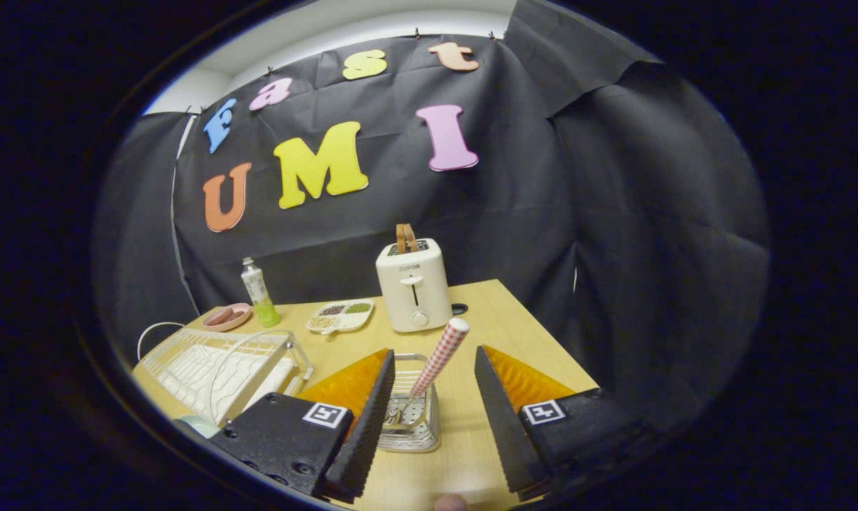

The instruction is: Take the plate from the dish rack, then take the spoon from the basket and place it into the plate.

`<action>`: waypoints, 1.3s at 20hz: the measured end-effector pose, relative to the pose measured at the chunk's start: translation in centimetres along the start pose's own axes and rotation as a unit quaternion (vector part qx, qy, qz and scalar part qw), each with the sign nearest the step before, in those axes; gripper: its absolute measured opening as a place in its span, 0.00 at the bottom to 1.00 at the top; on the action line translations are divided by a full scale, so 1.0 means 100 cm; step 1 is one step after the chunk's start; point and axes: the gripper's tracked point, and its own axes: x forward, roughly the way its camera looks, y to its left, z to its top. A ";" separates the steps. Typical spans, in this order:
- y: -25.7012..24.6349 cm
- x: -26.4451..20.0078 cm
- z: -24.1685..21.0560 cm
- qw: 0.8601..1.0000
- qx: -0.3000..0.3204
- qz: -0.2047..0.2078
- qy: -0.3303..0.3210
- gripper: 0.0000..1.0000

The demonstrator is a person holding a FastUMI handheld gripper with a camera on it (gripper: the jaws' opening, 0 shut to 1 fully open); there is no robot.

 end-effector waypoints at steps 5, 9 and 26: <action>0.002 0.019 -0.004 1.000 0.004 0.018 0.016 0.53; 0.011 0.014 -0.003 0.999 0.012 0.039 0.017 0.29; 0.055 -0.079 0.078 0.996 -0.037 -0.014 -0.077 0.08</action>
